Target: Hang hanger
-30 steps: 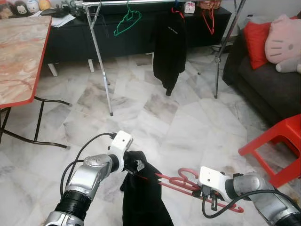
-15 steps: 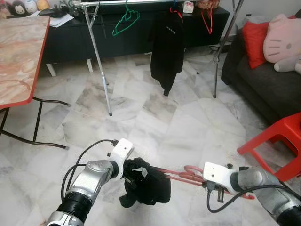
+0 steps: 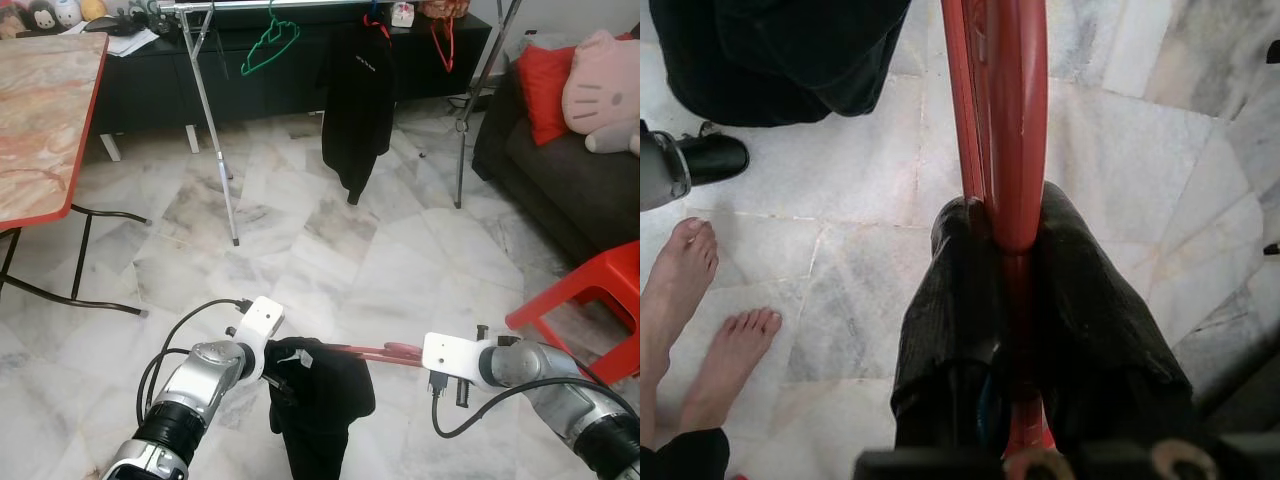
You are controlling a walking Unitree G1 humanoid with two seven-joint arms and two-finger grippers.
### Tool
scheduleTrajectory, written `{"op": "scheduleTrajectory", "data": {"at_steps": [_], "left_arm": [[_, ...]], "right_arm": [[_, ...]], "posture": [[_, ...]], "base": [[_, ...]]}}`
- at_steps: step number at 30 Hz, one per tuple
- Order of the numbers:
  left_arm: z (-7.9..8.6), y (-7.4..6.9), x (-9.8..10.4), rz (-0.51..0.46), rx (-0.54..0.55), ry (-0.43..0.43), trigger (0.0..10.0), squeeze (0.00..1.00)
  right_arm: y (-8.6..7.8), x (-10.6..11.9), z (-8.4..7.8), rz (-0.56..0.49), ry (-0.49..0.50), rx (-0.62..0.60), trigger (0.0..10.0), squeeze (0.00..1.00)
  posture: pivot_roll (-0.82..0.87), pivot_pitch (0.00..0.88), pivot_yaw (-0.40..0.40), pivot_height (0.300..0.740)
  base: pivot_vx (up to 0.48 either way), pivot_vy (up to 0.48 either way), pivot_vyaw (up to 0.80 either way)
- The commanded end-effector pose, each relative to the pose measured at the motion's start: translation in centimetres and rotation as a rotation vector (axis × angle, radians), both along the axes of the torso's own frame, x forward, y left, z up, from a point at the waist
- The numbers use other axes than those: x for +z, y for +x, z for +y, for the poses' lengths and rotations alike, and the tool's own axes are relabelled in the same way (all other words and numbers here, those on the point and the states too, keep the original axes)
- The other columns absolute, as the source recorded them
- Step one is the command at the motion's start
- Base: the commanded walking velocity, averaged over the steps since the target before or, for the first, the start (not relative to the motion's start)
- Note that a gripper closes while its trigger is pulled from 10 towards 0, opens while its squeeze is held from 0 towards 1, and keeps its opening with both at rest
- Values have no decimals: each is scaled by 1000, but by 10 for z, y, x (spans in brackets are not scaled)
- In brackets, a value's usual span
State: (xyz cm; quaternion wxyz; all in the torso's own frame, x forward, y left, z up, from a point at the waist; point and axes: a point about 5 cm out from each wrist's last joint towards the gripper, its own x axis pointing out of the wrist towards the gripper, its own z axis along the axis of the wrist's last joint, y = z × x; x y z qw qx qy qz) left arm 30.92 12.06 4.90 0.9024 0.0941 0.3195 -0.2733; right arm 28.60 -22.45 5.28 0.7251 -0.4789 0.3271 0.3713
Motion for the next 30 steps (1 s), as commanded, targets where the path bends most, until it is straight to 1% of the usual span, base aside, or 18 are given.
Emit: {"op": "scheduleTrajectory", "data": {"at_steps": [1, 7, 10, 11, 14, 17, 18, 19, 20, 21, 22, 25, 27, 30], "left_arm": [[32, 7, 3, -34, 101, 116, 10000, 0], [31, 8, 4, -52, 84, 104, 10000, 0], [25, 8, 8, -68, 58, 61, 10000, 0], [20, 8, 12, -86, 29, 31, 10000, 0], [13, 8, 17, -109, -12, -33, 10000, 0], [3, 6, 27, -139, -77, -128, 10000, 0], [1, 5, 29, -143, -92, -148, 10000, 0], [-2, 4, 31, -152, -113, -165, 10000, 0], [-5, 3, 33, -165, -138, -183, 10000, 0], [-7, 3, 35, -176, -147, -192, 10000, 0], [-7, 3, 35, -176, -147, -192, 10000, 0], [-10, 4, 40, -202, -151, -207, 10000, 0], [-13, 6, 46, -232, -145, -228, 10000, 0], [-15, 8, 50, -267, -141, -232, 10000, 0]], "right_arm": [[-14, -9, -59, 63, -219, -184, 0, 0], [-13, -11, -56, 65, -206, -173, 0, 0], [-13, -11, -54, 63, -195, -169, 0, 0], [-12, -11, -52, 59, -180, -169, 0, 0], [-10, -12, -46, 48, -137, -172, 0, 0], [-5, -12, -34, 19, -45, -194, 0, 0], [-4, -11, -31, 11, -21, -201, 0, 0], [0, -10, -24, -10, 47, -223, 0, 0], [4, -8, -12, -33, 153, -257, 0, 0], [7, -6, -1, -41, 227, -258, 0, 0], [7, -6, -1, -41, 227, -258, 0, 0], [12, -2, 13, -79, 336, -284, 0, 0], [16, 0, 26, -93, 453, -318, 0, 0], [16, 2, 35, -91, 498, -300, 0, 0]], "posture": [[-139, 93, -62, 740], [-139, 92, -63, 740], [-138, 92, -64, 740], [-138, 92, -64, 740], [-138, 91, -64, 740], [-139, 91, -64, 740], [-139, 91, -64, 740], [-136, 90, -63, 740], [-136, 89, -63, 740], [-134, 87, -62, 740], [-134, 87, -62, 740], [-133, 85, -62, 740], [-132, 84, -62, 740], [-129, 78, -61, 740]], "base": [[0, 0, 0], [0, 0, 0], [0, 0, 0], [0, 0, 0], [0, 0, 0], [0, 0, 0], [0, 0, 0], [0, 0, 0], [0, 0, 0], [0, 0, 0], [0, 0, 0], [0, 0, 0], [0, 0, 0], [0, 0, 0]]}}
